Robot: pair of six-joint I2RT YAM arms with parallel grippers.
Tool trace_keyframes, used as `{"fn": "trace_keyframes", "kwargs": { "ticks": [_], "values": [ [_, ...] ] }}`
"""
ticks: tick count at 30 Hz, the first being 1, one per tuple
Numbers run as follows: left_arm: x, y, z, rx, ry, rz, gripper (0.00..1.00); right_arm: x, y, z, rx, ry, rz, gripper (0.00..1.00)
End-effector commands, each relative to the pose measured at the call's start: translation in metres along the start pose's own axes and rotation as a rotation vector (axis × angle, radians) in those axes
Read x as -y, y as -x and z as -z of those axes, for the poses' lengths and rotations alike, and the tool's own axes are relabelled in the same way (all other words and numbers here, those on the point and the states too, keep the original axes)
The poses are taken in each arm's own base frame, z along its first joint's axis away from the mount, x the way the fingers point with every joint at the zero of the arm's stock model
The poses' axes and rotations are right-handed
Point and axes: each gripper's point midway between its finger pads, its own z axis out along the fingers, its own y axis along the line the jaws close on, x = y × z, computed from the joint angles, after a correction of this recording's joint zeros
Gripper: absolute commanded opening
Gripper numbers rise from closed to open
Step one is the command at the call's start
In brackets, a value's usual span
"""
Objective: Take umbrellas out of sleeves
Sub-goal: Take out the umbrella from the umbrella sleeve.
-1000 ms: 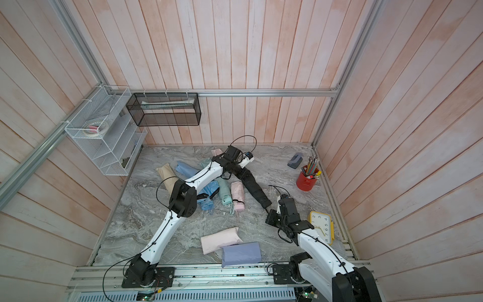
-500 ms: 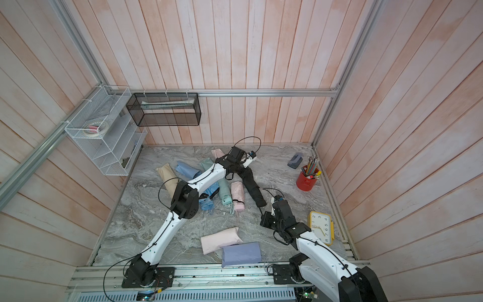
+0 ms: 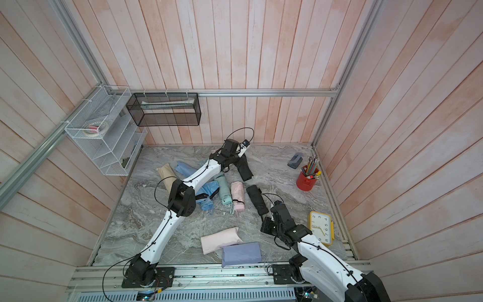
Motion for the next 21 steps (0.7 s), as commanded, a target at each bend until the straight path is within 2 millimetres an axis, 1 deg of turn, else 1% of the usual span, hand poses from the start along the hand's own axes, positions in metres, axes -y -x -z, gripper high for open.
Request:
{"fn": "trace_keyframes", "kwargs": {
  "ticks": [1,3,4,5,6,7,8,10,11,13,16,17,19,20,21],
  "values": [
    [0.014,0.011,0.005,0.04,-0.053,-0.008,0.0,0.005,0.008,0.003,0.035,-0.046,-0.009,0.0],
    [0.017,0.014,0.007,0.053,-0.057,-0.011,0.07,0.004,0.014,0.004,0.056,-0.047,-0.012,0.0],
    [0.017,0.015,0.007,0.057,-0.055,-0.012,0.14,0.004,0.017,0.005,0.064,-0.047,-0.014,0.0],
    [0.016,0.017,0.008,0.061,-0.051,-0.013,0.26,0.003,0.02,0.006,0.073,-0.045,-0.015,0.0],
    [0.015,0.019,0.008,0.064,-0.046,-0.013,0.42,0.003,0.022,0.007,0.077,-0.046,-0.015,0.0],
    [0.015,0.019,0.008,0.063,-0.041,-0.014,0.52,0.003,0.024,0.007,0.081,-0.048,-0.017,0.0],
    [0.014,0.02,0.009,0.064,-0.036,-0.015,0.56,0.003,0.026,0.008,0.084,-0.048,-0.013,0.0],
    [0.01,0.023,0.011,0.065,-0.018,-0.011,0.62,0.003,0.03,0.01,0.091,-0.051,-0.007,0.0],
    [0.007,0.024,0.013,0.064,-0.004,-0.002,0.66,0.001,0.033,0.011,0.099,-0.047,-0.002,0.02],
    [0.001,0.029,0.02,0.072,0.017,0.028,0.7,-0.001,0.038,0.014,0.108,-0.041,0.008,0.09],
    [-0.008,0.042,0.041,0.114,0.032,0.099,0.71,-0.006,0.044,0.018,0.117,-0.022,0.032,0.16],
    [-0.01,0.048,0.052,0.134,0.037,0.116,0.71,-0.009,0.045,0.019,0.116,-0.008,0.043,0.18],
    [-0.009,0.056,0.071,0.176,0.033,0.143,0.71,-0.018,0.047,0.02,0.112,0.027,0.072,0.2],
    [-0.008,0.058,0.081,0.195,0.028,0.16,0.71,-0.022,0.047,0.021,0.107,0.044,0.088,0.23],
    [-0.005,0.059,0.093,0.214,0.018,0.175,0.71,-0.026,0.047,0.021,0.103,0.063,0.103,0.23]
  ]
}}
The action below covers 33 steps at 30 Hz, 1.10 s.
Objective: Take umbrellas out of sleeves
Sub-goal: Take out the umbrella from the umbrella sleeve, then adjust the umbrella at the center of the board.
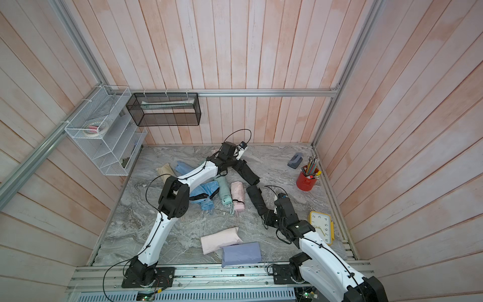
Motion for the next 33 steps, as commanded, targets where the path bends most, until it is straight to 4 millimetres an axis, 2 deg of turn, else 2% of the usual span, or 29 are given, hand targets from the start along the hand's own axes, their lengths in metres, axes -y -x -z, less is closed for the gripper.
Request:
{"fn": "trace_keyframes", "kwargs": {
  "ticks": [1,3,9,15,19,21,26,30,33],
  "values": [
    [-0.007,0.064,0.058,0.216,0.012,0.071,0.71,-0.02,0.007,0.005,-0.007,0.077,0.07,0.23],
    [0.0,0.06,0.078,0.239,-0.008,0.095,0.71,-0.029,0.006,0.005,-0.023,0.114,0.102,0.24],
    [0.02,0.039,0.128,0.27,-0.076,0.171,0.71,-0.065,-0.004,0.006,-0.068,0.206,0.24,0.35],
    [0.046,-0.011,0.166,0.211,-0.173,0.265,0.71,-0.103,-0.043,-0.006,-0.213,0.288,0.397,0.42],
    [0.06,-0.043,0.184,0.159,-0.222,0.339,0.68,-0.117,-0.068,-0.015,-0.295,0.321,0.447,0.38],
    [0.067,-0.059,0.193,0.134,-0.248,0.382,0.63,-0.126,-0.08,-0.017,-0.337,0.355,0.461,0.34],
    [0.078,-0.094,0.209,0.084,-0.275,0.463,0.48,-0.138,-0.105,-0.018,-0.415,0.415,0.458,0.31],
    [0.082,-0.12,0.22,0.047,-0.263,0.52,0.48,-0.137,-0.121,-0.024,-0.481,0.414,0.439,0.3],
    [0.086,-0.139,0.226,0.016,-0.261,0.547,0.48,-0.135,-0.125,-0.032,-0.5,0.391,0.42,0.29]
  ]
}}
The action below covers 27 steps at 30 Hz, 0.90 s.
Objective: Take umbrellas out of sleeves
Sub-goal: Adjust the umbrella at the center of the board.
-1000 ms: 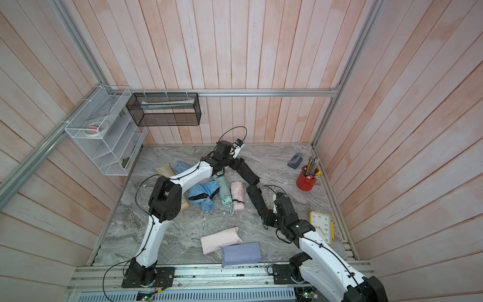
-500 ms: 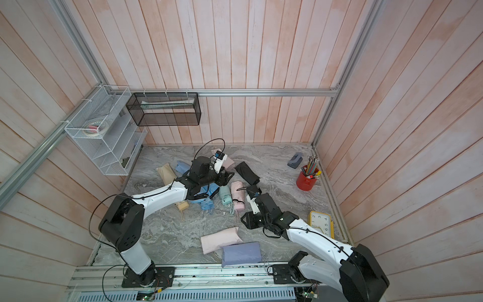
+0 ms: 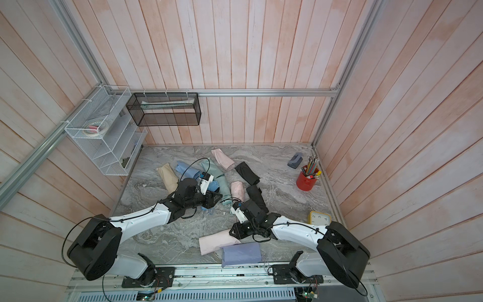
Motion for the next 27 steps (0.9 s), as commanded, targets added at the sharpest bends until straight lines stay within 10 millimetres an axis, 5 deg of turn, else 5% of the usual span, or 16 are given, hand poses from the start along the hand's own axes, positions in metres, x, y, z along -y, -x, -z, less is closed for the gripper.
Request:
{"fn": "trace_keyframes", "kwargs": {
  "ticks": [1,9,17,20,23,27],
  "values": [
    [0.001,-0.013,0.008,-0.005,-0.009,0.058,0.48,-0.006,0.003,-0.008,-0.022,0.021,-0.028,0.29],
    [-0.003,-0.03,0.029,0.009,0.015,0.081,0.48,0.006,0.035,-0.025,0.008,-0.05,-0.067,0.29],
    [-0.003,-0.022,0.046,0.053,0.049,0.078,0.48,-0.036,0.142,-0.038,0.096,0.053,0.051,0.26],
    [-0.004,-0.024,0.048,0.049,0.055,0.079,0.48,-0.045,0.16,-0.027,0.128,0.035,0.085,0.28],
    [-0.004,-0.027,0.049,0.046,0.052,0.085,0.48,-0.03,0.146,-0.015,0.107,-0.015,0.063,0.29],
    [-0.006,-0.034,0.047,0.036,0.051,0.09,0.48,-0.006,0.089,0.0,0.04,-0.06,0.033,0.29]
  ]
}}
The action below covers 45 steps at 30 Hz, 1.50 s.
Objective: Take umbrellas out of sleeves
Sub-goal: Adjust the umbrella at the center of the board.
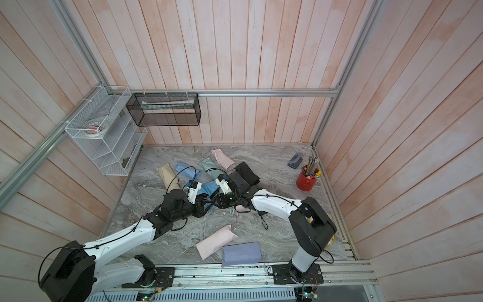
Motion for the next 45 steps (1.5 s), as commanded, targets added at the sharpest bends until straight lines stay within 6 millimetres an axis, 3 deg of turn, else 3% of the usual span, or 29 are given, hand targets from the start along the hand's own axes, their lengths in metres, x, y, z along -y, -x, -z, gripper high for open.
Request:
{"fn": "trace_keyframes", "kwargs": {
  "ticks": [1,5,8,15,20,28,31,33,36,38,41,45],
  "values": [
    [-0.006,-0.014,-0.001,-0.032,0.013,0.015,0.48,0.02,-0.059,0.017,-0.124,-0.06,-0.018,0.29],
    [-0.006,-0.021,-0.003,-0.054,0.007,0.02,0.48,0.01,-0.108,0.031,-0.205,-0.029,-0.012,0.28],
    [-0.008,-0.026,-0.004,-0.066,0.007,0.029,0.48,0.005,-0.129,0.036,-0.226,-0.015,-0.04,0.28],
    [-0.01,-0.039,-0.005,-0.092,0.006,0.051,0.48,0.001,-0.158,0.027,-0.281,0.0,-0.075,0.28],
    [-0.01,-0.038,-0.002,-0.088,0.012,0.053,0.48,0.001,-0.167,0.02,-0.298,0.007,-0.096,0.28],
    [-0.009,-0.033,0.004,-0.069,0.022,0.057,0.48,0.017,-0.151,-0.016,-0.314,-0.045,-0.106,0.32],
    [-0.009,-0.032,0.006,-0.066,0.024,0.06,0.48,0.029,-0.118,-0.029,-0.247,-0.059,-0.121,0.3],
    [-0.009,-0.033,0.006,-0.07,0.026,0.064,0.48,0.034,-0.086,-0.032,-0.176,-0.046,-0.139,0.3],
    [-0.008,-0.032,0.007,-0.069,0.024,0.07,0.48,0.035,-0.042,-0.028,-0.095,-0.011,-0.149,0.3],
    [-0.007,-0.033,0.009,-0.073,0.021,0.072,0.48,0.034,-0.029,-0.022,-0.082,-0.016,-0.13,0.3],
    [-0.004,-0.037,0.013,-0.08,0.013,0.095,0.48,0.033,-0.03,-0.007,-0.095,-0.034,-0.09,0.31],
    [0.0,-0.051,0.016,-0.117,0.013,0.143,0.51,0.02,-0.063,0.006,-0.188,0.05,-0.091,0.32]
  ]
}}
